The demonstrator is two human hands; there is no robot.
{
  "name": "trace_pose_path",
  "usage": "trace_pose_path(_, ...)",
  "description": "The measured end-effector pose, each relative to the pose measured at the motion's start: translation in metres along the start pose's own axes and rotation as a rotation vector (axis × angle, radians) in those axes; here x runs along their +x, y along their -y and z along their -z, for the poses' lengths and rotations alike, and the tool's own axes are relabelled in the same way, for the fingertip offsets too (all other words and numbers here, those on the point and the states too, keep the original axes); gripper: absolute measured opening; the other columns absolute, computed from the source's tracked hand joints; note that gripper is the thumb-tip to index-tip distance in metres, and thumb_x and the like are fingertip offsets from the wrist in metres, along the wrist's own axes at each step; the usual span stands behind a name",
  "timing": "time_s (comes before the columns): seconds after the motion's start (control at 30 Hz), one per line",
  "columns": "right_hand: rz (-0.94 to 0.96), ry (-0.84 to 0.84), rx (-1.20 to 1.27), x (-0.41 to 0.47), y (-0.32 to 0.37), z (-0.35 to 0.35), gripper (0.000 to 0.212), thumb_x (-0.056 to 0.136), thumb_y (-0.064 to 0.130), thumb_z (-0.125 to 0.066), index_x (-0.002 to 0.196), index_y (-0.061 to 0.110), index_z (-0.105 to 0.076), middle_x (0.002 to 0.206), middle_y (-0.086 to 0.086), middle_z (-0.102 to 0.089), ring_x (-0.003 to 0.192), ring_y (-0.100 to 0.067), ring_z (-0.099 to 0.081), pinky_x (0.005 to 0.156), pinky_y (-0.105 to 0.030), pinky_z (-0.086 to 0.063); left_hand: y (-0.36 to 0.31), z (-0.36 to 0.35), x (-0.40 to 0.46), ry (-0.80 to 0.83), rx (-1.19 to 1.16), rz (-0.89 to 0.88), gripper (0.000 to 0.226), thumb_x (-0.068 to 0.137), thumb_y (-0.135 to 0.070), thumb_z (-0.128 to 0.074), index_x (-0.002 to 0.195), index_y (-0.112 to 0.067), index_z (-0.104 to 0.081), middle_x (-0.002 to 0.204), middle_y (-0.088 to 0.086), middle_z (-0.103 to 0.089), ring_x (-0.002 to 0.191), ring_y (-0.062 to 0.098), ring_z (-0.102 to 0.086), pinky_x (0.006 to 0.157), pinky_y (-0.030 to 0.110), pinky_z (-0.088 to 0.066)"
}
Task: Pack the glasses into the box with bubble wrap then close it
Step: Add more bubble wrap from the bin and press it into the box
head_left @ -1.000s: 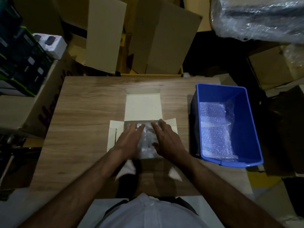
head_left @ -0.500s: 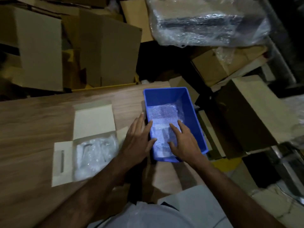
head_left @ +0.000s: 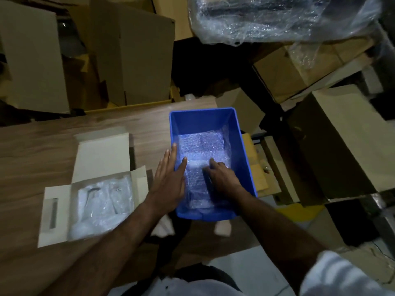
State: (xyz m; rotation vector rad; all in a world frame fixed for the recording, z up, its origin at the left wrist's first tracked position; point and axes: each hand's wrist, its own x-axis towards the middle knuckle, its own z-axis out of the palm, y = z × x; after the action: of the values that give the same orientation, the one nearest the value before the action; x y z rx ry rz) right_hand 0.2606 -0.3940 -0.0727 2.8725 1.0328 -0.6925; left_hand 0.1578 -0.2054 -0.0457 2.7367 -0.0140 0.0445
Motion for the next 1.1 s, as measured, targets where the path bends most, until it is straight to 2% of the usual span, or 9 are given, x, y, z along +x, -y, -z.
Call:
trace_pose_path(0.13,0.003,-0.188,0.070,0.010,-0.004,0.000,0.022,0.097,0.016,-0.052,0.117,0.013,-0.061,0.123,-0.010,-0.058,0.108,-0.034,-0.061,0.075,-0.044,-0.056,0.002,-0.002,0.001,0.009,-0.022,-0.005,0.065,0.096,-0.018,-0.044,0.159,-0.017,-0.027,0.168,0.019,0.008,0.156,0.037,0.005,0.125,0.053,-0.014)
trace_pose_path(0.33,-0.020,-0.255,0.125,0.023,-0.006,0.004,0.039,0.093,0.009,-0.057,0.132,0.012,-0.056,0.119,-0.011,-0.062,0.105,-0.035,-0.062,0.077,-0.046,-0.053,0.000,-0.001,0.000,0.020,-0.020,0.026,0.071,0.099,-0.014,-0.050,0.161,-0.026,-0.020,0.168,0.012,0.015,0.156,0.030,0.012,0.125,0.047,-0.010)
trace_pose_path(0.5,-0.049,-0.413,0.095,0.024,-0.013,0.004,0.020,0.086,0.009,-0.065,0.103,0.016,-0.070,0.099,-0.005,-0.068,0.090,-0.031,-0.063,0.058,-0.032,-0.037,0.000,0.001,0.000,0.044,-0.015,0.047,0.079,0.098,-0.016,-0.054,0.162,-0.029,-0.009,0.168,0.008,0.020,0.156,0.028,0.014,0.125,0.046,-0.006)
trace_pose_path(0.6,-0.011,-0.629,0.072,0.014,-0.014,0.007,0.018,0.080,0.011,-0.071,0.096,0.019,-0.071,0.104,-0.001,-0.072,0.093,-0.028,-0.058,0.069,-0.034,-0.035,-0.002,0.002,0.000,0.045,-0.024,0.051,0.080,0.100,-0.019,-0.052,0.162,-0.027,-0.004,0.168,0.007,0.021,0.155,0.028,0.016,0.126,0.048,-0.007)
trace_pose_path(0.7,0.015,-0.769,0.094,-0.007,-0.003,0.021,0.012,0.089,0.019,-0.065,0.100,0.020,-0.068,0.133,-0.004,-0.065,0.126,-0.032,-0.052,0.102,-0.047,-0.036,-0.001,0.003,0.000,0.034,-0.035,0.056,0.086,0.099,-0.039,-0.057,0.162,-0.021,-0.002,0.168,0.007,0.018,0.156,0.027,0.014,0.126,0.051,-0.009)
trace_pose_path(0.8,0.102,-0.869,0.115,-0.026,0.008,0.035,0.011,0.092,0.018,-0.065,0.101,0.015,-0.071,0.130,-0.008,-0.068,0.131,-0.036,-0.054,0.113,-0.055,-0.035,-0.008,0.012,0.002,-0.058,-0.165,0.100,0.103,0.088,-0.061,-0.061,0.162,-0.017,-0.005,0.170,0.009,0.006,0.157,0.026,0.007,0.126,0.043,-0.005)
trace_pose_path(0.87,0.167,-0.911,0.126,-0.036,0.014,0.044,0.015,0.091,0.016,-0.065,0.104,0.012,-0.072,0.127,-0.009,-0.070,0.129,-0.036,-0.057,0.112,-0.055,-0.037,-0.014,0.022,0.007,-0.125,-0.296,0.103,0.101,0.085,-0.060,-0.064,0.162,-0.017,-0.014,0.170,0.008,-0.002,0.157,0.025,0.002,0.125,0.041,-0.008)
trace_pose_path(1.0,0.291,-1.029,0.123,-0.059,0.028,0.075,0.019,0.091,0.014,-0.064,0.107,0.009,-0.075,0.121,-0.008,-0.073,0.121,-0.032,-0.064,0.109,-0.051,-0.042,-0.018,0.050,0.016,-0.124,-0.603,0.000,0.049,0.097,-0.037,-0.061,0.143,-0.025,-0.055,0.165,0.001,-0.029,0.153,0.016,-0.026,0.124,0.045,-0.026)
trace_pose_path(1.1,0.296,-1.011,0.166,-0.078,0.041,0.110,0.036,0.089,0.029,-0.071,0.119,0.010,-0.071,0.120,-0.005,-0.072,0.118,-0.025,-0.064,0.112,-0.046,-0.039,-0.019,0.092,0.007,-0.078,-0.874,0.069,0.029,0.097,-0.014,-0.056,0.123,-0.016,-0.070,0.129,-0.002,-0.068,0.122,0.012,-0.062,0.105,0.043,-0.050)
